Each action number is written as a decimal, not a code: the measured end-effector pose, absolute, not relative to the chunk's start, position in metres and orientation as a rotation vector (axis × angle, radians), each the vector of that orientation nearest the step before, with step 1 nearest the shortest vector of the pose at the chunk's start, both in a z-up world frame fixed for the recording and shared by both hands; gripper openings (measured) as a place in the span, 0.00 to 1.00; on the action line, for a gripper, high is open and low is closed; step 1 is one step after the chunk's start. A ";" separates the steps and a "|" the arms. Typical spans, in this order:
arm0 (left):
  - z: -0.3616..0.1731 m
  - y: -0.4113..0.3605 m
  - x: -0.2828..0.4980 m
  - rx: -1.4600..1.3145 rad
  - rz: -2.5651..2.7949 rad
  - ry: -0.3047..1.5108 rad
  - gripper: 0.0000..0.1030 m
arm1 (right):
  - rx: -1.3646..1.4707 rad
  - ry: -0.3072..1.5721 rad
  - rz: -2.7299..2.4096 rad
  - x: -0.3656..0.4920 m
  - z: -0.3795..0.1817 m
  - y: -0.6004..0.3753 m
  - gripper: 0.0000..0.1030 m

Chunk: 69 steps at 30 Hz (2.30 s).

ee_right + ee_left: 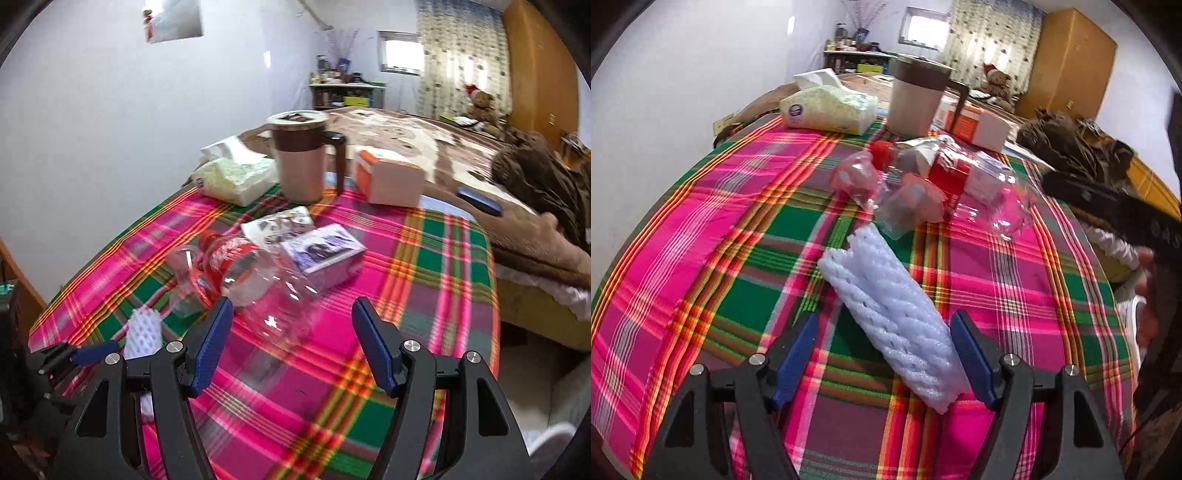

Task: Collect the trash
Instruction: 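Grasp the white foam net with the left gripper while the right gripper grasps the Coca-Cola bottle, then carry the foam net and bottle over the wastebasket and open both grippers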

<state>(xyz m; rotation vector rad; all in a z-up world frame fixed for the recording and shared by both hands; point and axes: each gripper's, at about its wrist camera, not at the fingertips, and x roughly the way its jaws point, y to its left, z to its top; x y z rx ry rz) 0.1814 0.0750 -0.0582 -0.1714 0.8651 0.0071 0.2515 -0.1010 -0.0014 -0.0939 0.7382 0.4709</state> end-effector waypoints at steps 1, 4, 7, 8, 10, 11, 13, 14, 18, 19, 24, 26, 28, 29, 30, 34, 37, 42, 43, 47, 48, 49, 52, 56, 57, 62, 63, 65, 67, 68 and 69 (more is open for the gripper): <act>-0.058 0.076 0.182 -0.162 0.001 0.867 0.74 | -0.113 0.738 0.483 0.253 -0.001 -0.096 0.66; -0.057 0.080 0.184 -0.150 -0.023 0.872 0.74 | -0.177 0.731 0.510 0.259 -0.001 -0.081 0.66; -0.057 0.087 0.184 -0.141 -0.046 0.875 0.74 | -0.216 0.741 0.520 0.268 -0.002 -0.070 0.66; -0.056 0.089 0.184 -0.137 -0.051 0.875 0.74 | -0.226 0.747 0.529 0.272 -0.003 -0.066 0.66; -0.055 0.092 0.184 -0.120 -0.053 0.873 0.74 | -0.233 0.761 0.544 0.278 -0.005 -0.061 0.66; -0.054 0.095 0.184 -0.113 -0.051 0.873 0.74 | -0.232 0.768 0.550 0.279 -0.005 -0.061 0.66; -0.054 0.100 0.185 -0.114 -0.052 0.875 0.73 | -0.250 0.785 0.574 0.283 -0.007 -0.055 0.66; -0.054 0.103 0.185 -0.122 -0.052 0.878 0.73 | -0.278 0.790 0.582 0.285 -0.008 -0.051 0.66; -0.055 0.114 0.182 -0.174 -0.067 0.891 0.74 | -0.377 0.801 0.598 0.288 -0.013 -0.037 0.66; -0.055 0.116 0.182 -0.173 -0.063 0.891 0.74 | -0.384 0.812 0.608 0.290 -0.014 -0.036 0.66; -0.053 0.128 0.181 -0.172 -0.019 0.888 0.73 | -0.383 0.851 0.621 0.293 -0.019 -0.033 0.66; -0.054 0.133 0.182 -0.174 -0.006 0.894 0.73 | -0.353 0.866 0.612 0.292 -0.020 -0.035 0.66; -0.052 0.136 0.183 -0.185 0.002 0.901 0.73 | -0.334 0.911 0.639 0.291 -0.023 -0.035 0.66; -0.052 0.138 0.182 -0.191 0.011 0.902 0.73 | -0.319 0.965 0.651 0.292 -0.026 -0.034 0.66; -0.052 0.140 0.183 -0.203 0.018 0.907 0.73 | -0.302 1.032 0.666 0.294 -0.031 -0.033 0.66; -0.056 0.145 0.187 -0.276 0.016 0.922 0.73 | -0.298 0.996 0.623 0.291 -0.031 -0.032 0.66; -0.057 0.140 0.192 -0.257 0.026 0.921 0.73 | -0.201 1.014 0.643 0.296 -0.029 -0.035 0.66; -0.058 0.133 0.199 -0.245 0.006 0.910 0.73 | -0.231 1.028 0.611 0.296 -0.031 -0.026 0.66; -0.059 0.131 0.200 -0.240 0.003 0.910 0.71 | -0.236 1.032 0.600 0.297 -0.033 -0.024 0.66; -0.058 0.133 0.207 -0.261 -0.027 0.910 0.50 | -0.212 1.039 0.590 0.300 -0.035 -0.023 0.66; -0.057 0.131 0.209 -0.258 -0.039 0.911 0.45 | -0.195 1.033 0.586 0.301 -0.034 -0.024 0.66; -0.058 0.129 0.212 -0.252 -0.054 0.905 0.39 | -0.178 1.030 0.586 0.302 -0.034 -0.025 0.66; -0.058 0.126 0.213 -0.235 -0.064 0.901 0.38 | -0.149 1.026 0.565 0.303 -0.035 -0.026 0.66; -0.058 0.126 0.213 -0.238 -0.073 0.896 0.36 | -0.134 1.010 0.545 0.298 -0.036 -0.032 0.65; -0.058 0.127 0.213 -0.239 -0.074 0.895 0.36 | -0.135 1.003 0.540 0.296 -0.036 -0.033 0.64; -0.056 0.127 0.211 -0.248 -0.080 0.889 0.36 | -0.104 0.983 0.533 0.286 -0.033 -0.044 0.62; -0.055 0.126 0.210 -0.241 -0.080 0.885 0.36 | -0.098 0.976 0.528 0.283 -0.033 -0.047 0.62; -0.053 0.123 0.208 -0.238 -0.088 0.881 0.36 | -0.084 0.965 0.529 0.279 -0.032 -0.051 0.62; -0.051 0.120 0.206 -0.229 -0.092 0.876 0.36 | -0.070 0.962 0.534 0.276 -0.033 -0.052 0.62; -0.050 0.118 0.206 -0.224 -0.092 0.872 0.36 | -0.063 0.960 0.533 0.273 -0.032 -0.054 0.62; -0.048 0.117 0.205 -0.224 -0.095 0.870 0.36 | -0.059 0.958 0.537 0.271 -0.032 -0.056 0.62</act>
